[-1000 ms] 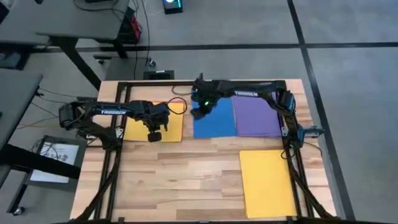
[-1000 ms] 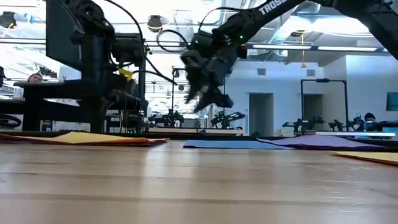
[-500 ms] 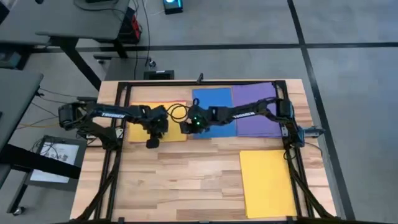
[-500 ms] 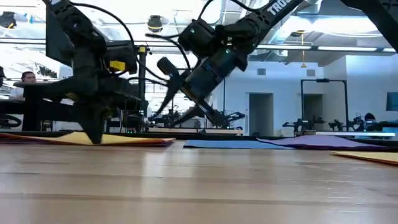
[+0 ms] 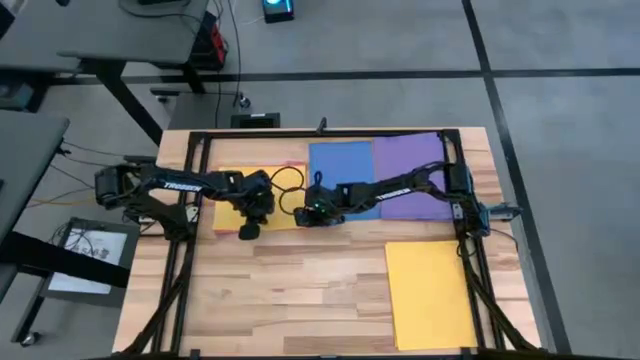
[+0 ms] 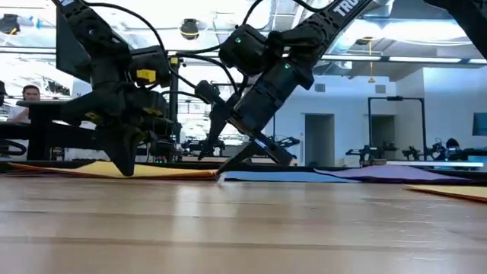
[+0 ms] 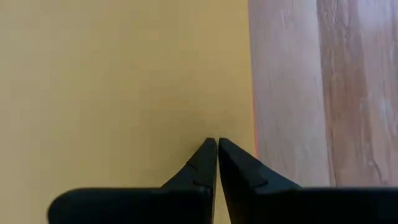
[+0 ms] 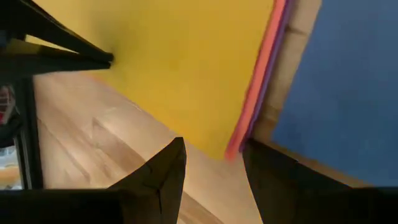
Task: Organize paper
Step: Stack the yellow paper on the bottom right yellow papers
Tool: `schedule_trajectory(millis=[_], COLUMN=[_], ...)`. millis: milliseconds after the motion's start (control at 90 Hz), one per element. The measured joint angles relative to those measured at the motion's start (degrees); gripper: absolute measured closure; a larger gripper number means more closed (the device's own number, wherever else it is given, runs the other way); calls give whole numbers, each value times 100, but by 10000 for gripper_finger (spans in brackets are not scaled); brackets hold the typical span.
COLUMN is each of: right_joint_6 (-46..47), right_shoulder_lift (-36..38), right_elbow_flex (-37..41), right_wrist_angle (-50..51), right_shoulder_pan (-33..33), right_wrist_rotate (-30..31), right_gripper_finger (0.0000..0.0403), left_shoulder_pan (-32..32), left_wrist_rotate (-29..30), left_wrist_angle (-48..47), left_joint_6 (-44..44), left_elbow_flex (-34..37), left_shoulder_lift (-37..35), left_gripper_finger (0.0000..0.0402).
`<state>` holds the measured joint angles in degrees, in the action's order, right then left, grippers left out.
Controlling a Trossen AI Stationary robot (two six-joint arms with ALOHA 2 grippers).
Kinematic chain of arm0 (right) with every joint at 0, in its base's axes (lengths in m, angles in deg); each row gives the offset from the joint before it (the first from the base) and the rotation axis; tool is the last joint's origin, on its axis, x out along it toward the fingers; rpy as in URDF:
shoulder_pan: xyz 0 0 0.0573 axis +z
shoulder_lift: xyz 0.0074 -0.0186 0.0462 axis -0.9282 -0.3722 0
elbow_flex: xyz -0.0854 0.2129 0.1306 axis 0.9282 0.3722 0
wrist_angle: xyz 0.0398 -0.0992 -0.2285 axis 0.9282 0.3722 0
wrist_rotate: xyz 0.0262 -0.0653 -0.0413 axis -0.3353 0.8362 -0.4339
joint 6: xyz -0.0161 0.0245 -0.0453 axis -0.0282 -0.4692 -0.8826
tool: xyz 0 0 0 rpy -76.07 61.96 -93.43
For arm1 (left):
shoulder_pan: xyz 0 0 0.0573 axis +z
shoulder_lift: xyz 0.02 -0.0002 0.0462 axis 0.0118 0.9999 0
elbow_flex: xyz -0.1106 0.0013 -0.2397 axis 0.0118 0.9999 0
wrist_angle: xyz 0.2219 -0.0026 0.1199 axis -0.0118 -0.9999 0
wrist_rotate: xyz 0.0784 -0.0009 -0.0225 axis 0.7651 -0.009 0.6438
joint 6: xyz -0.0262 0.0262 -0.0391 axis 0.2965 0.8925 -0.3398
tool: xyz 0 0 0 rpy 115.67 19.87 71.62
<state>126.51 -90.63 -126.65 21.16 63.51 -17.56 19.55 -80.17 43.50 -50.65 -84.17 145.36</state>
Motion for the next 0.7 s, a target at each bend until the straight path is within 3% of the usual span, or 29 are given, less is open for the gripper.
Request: schedule_trajectory(millis=[700], right_joint_6=[35], right_shoulder_lift=[0], right_elbow_flex=[-37], right_wrist_angle=[-227], right_shoulder_pan=[-16], right_wrist_rotate=[-4], right_gripper_finger=[251], left_shoulder_pan=[0], left_wrist_rotate=[-2], left_wrist_angle=[-7], left_joint_6=[-49], left_elbow_flex=[-2], left_shoulder_lift=[-2], left_gripper_finger=[400])
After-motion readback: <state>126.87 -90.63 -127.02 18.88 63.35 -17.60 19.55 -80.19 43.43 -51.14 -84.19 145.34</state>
